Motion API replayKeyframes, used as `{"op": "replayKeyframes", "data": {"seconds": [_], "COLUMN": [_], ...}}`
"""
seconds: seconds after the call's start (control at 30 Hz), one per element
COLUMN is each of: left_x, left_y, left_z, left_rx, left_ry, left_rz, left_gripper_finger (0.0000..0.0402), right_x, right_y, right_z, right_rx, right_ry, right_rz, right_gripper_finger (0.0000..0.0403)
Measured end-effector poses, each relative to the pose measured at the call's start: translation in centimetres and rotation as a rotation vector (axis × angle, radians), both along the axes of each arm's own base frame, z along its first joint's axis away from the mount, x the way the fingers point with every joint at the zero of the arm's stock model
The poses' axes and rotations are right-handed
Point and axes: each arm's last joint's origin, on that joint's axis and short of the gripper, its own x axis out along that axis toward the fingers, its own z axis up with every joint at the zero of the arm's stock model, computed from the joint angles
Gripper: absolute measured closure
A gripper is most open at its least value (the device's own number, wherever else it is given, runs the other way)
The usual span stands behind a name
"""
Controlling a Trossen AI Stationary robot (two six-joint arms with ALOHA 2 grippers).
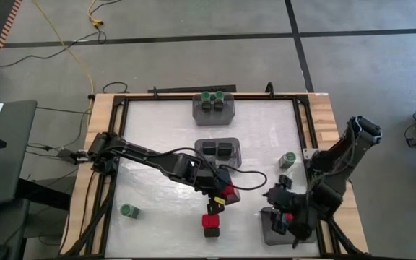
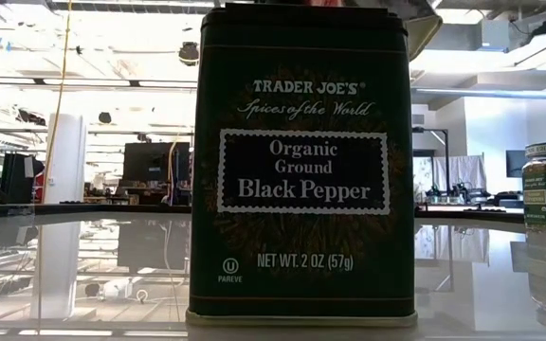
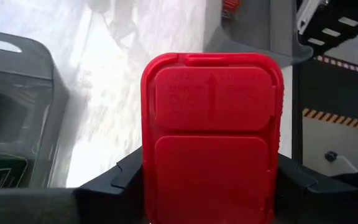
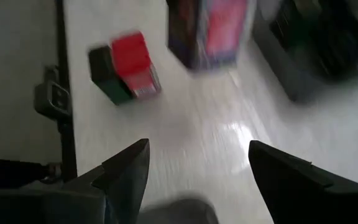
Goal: Sort spices by type
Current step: Put the red seasoning can into the bottom black bin
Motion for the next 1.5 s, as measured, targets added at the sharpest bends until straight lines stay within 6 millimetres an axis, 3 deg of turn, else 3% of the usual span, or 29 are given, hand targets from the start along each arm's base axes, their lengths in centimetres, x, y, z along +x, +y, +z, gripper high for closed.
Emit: {"op": "replayKeyframes", "data": {"seconds": [0.4,0.57,0.73,0.93,1.3,1.5], "left_x": [-0.1,-0.1,0.0,0.1,0.4,0.5], "left_y": [-0.3,-0.3,-0.2,0.2,1.3,1.6], "left_z": [0.0,0.0,0.0,0.0,-0.1,-0.1], "left_rx": [0.123,0.134,0.143,0.157,0.160,0.161], "left_ry": [-0.030,-0.032,-0.031,-0.031,-0.027,-0.025], "left_rz": [-0.087,-0.102,-0.109,-0.105,-0.086,-0.081], "left_gripper_finger": [0.0189,0.0196,0.0196,0.0195,0.0195,0.0195], "right_x": [6.0,7.3,8.6,9.6,10.3,10.2], "right_y": [-3.2,-4.3,-5.9,-7.7,-8.8,-9.2], "right_z": [1.7,2.1,2.3,2.3,1.9,1.6], "right_rx": [-0.093,-0.149,-0.100,-0.042,-0.025,-0.036], "right_ry": [-0.189,-0.218,-0.212,-0.195,-0.159,-0.124], "right_rz": [0.090,0.160,0.236,0.230,0.274,0.275], "right_gripper_finger": [0.0102,0.0102,0.0102,0.0102,0.0103,0.0134]}}
